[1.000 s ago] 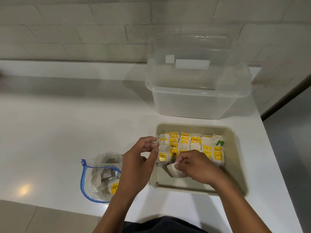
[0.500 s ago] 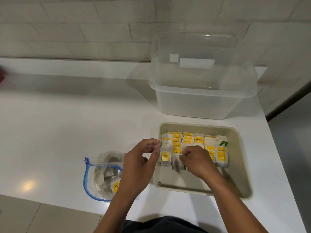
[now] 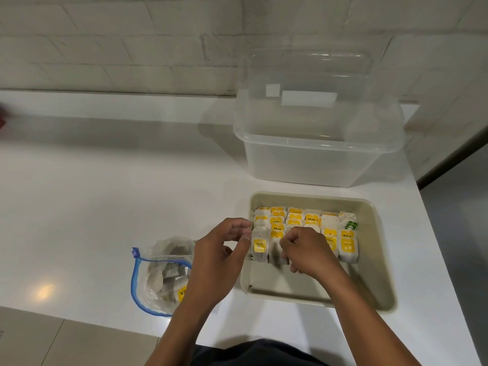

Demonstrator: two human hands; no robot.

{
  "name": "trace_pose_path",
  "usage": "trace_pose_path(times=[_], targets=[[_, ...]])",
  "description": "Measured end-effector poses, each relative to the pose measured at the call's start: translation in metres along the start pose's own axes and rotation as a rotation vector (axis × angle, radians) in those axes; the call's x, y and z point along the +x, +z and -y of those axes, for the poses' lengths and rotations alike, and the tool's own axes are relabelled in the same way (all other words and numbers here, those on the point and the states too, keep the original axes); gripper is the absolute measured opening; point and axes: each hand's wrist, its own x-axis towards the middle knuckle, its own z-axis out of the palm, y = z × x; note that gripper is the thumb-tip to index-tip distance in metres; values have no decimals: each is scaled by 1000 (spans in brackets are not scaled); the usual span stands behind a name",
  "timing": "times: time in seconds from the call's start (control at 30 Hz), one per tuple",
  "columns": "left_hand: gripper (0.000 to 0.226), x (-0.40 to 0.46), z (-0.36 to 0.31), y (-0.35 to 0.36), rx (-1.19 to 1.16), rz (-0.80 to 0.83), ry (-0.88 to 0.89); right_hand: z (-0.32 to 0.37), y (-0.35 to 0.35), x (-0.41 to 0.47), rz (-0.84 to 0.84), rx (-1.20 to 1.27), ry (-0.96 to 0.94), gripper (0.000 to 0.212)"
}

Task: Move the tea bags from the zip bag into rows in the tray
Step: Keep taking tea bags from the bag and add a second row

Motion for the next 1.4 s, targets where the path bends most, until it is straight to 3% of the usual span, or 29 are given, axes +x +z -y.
trace_pose_path(times=[0.23,0.4,0.67,0.73,0.93,1.13,1.33,1.4], targets=[[19,0,0,-3,-10,-2,15,-9,-12,-12,-46,-52,3,5],[19,-1,1,-2,-6,3,6,-12,-3,-17,66,-40,60,5],[21,-1,4,-5,24,-18,23,-17,-16,-15,205,-421,-171,38],[20,-1,4,-4,22,-11,18,-18,-13,-15,218,-457,-178,38],[18,-1,3,-4,24,0,17,-13,3,-15,105,-395,-268,3],[17,-3,7,-5,14,-3,1,-7,3,-9,115,-357,-237,16],[17,-4,6,-4,16,-1,-3,-13,13,1,-26,-361,-141,2],[19,-3,6,-5,22,-1,-2,-12,14,2,-49,-366,-118,6]])
